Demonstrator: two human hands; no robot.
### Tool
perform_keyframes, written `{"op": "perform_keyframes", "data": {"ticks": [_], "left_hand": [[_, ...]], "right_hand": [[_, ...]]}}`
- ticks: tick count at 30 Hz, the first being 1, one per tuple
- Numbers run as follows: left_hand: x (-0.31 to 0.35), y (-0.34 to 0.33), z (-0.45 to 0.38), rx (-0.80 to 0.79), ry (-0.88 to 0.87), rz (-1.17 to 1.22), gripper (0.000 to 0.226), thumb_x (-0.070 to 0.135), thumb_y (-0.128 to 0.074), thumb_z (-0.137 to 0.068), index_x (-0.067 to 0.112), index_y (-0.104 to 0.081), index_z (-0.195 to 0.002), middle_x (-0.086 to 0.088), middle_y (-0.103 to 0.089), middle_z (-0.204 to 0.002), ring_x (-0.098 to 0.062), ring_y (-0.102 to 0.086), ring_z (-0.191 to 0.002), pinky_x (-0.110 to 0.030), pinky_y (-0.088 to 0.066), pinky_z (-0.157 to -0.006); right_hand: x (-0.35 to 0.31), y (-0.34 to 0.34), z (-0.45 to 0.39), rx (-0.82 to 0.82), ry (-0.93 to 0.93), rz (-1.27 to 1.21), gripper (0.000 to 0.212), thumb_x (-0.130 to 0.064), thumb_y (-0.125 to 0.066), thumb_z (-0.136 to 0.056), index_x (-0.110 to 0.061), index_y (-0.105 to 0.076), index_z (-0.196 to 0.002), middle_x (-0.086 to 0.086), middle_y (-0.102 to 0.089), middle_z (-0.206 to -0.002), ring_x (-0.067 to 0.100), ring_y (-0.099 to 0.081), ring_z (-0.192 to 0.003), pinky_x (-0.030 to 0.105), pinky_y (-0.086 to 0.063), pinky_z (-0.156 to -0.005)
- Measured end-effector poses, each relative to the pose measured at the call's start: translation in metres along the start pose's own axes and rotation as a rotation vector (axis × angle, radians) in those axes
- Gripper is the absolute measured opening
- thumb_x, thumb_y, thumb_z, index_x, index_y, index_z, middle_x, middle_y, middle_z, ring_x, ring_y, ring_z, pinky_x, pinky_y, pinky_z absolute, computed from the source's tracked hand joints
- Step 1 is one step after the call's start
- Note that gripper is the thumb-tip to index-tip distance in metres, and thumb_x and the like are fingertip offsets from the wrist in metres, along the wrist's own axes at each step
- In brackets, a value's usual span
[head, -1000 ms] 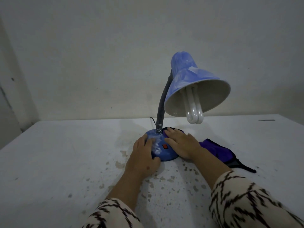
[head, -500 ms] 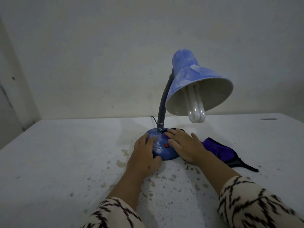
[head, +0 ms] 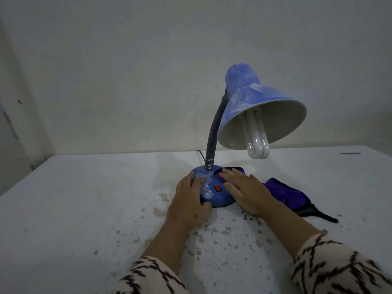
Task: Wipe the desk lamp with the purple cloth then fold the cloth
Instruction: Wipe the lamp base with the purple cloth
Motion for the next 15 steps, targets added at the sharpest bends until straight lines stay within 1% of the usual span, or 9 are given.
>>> {"op": "perform_keyframes", "data": {"ticks": [3, 5, 8, 10, 12, 14, 15], "left_hand": [[0.000, 0.000, 0.000, 0.000, 0.001, 0.000, 0.069, 0.022, -0.055, -0.080, 0.023, -0.025, -0.143, 0.000, -0.011, -0.155, -0.019, -0.008, -0.142, -0.032, -0.016, -0.115], [0.000, -0.001, 0.000, -0.006, 0.003, 0.000, 0.070, 0.022, -0.054, -0.080, 0.023, -0.024, -0.143, 0.001, -0.010, -0.155, -0.019, -0.007, -0.143, -0.034, -0.016, -0.115], [0.000, -0.001, 0.001, -0.015, 0.006, -0.001, 0.070, 0.021, -0.054, -0.081, 0.022, -0.023, -0.144, 0.000, -0.009, -0.156, -0.020, -0.007, -0.143, -0.035, -0.016, -0.116], [0.000, -0.001, 0.001, -0.020, 0.009, 0.003, 0.070, 0.021, -0.054, -0.081, 0.021, -0.023, -0.144, 0.000, -0.009, -0.156, -0.020, -0.006, -0.143, -0.036, -0.017, -0.117], [0.000, -0.002, 0.000, -0.020, 0.009, 0.006, 0.070, 0.021, -0.054, -0.080, 0.022, -0.024, -0.144, 0.000, -0.009, -0.155, -0.020, -0.006, -0.143, -0.036, -0.018, -0.117], [0.000, -0.002, 0.000, -0.016, 0.007, 0.006, 0.070, 0.021, -0.054, -0.080, 0.022, -0.024, -0.144, 0.000, -0.009, -0.155, -0.020, -0.006, -0.143, -0.036, -0.017, -0.117], [-0.001, -0.002, 0.000, -0.013, 0.005, 0.006, 0.070, 0.021, -0.055, -0.080, 0.022, -0.024, -0.143, 0.000, -0.010, -0.155, -0.020, -0.007, -0.143, -0.036, -0.016, -0.116]], "right_hand": [[-0.001, 0.001, -0.012, 0.002, -0.046, 0.007, 0.045, -0.037, -0.029, -0.097, -0.027, -0.029, -0.141, -0.008, -0.025, -0.152, 0.013, -0.024, -0.138, 0.045, -0.014, -0.112], [-0.002, 0.002, -0.023, -0.041, -0.075, 0.010, 0.045, -0.037, -0.027, -0.097, -0.026, -0.029, -0.141, -0.007, -0.027, -0.151, 0.014, -0.028, -0.136, 0.047, -0.015, -0.112], [-0.005, 0.005, -0.038, -0.083, -0.076, -0.045, 0.042, -0.035, -0.027, -0.097, -0.027, -0.034, -0.138, -0.001, -0.039, -0.142, 0.018, -0.038, -0.126, 0.049, -0.023, -0.109], [-0.007, 0.005, -0.043, -0.080, -0.066, -0.132, 0.042, -0.034, -0.029, -0.097, -0.027, -0.035, -0.139, 0.000, -0.041, -0.142, 0.018, -0.039, -0.126, 0.046, -0.025, -0.109], [-0.007, 0.004, -0.044, -0.078, -0.067, -0.194, 0.043, -0.032, -0.031, -0.098, -0.025, -0.035, -0.140, 0.000, -0.039, -0.145, 0.017, -0.037, -0.129, 0.042, -0.024, -0.111], [-0.006, 0.004, -0.040, -0.075, -0.077, -0.273, 0.043, -0.029, -0.033, -0.098, -0.022, -0.035, -0.140, 0.001, -0.038, -0.145, 0.014, -0.037, -0.127, 0.036, -0.025, -0.110], [-0.006, 0.004, -0.037, -0.074, -0.083, -0.327, 0.042, -0.028, -0.034, -0.098, -0.021, -0.036, -0.139, 0.001, -0.039, -0.144, 0.012, -0.039, -0.124, 0.031, -0.027, -0.107]]}}
Point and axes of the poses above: each hand's wrist, its own z-axis away from the middle knuckle, its own y-axis out of the back of the hand, x = y × z, the point moved 4 cm from there along -z, towards the middle knuckle
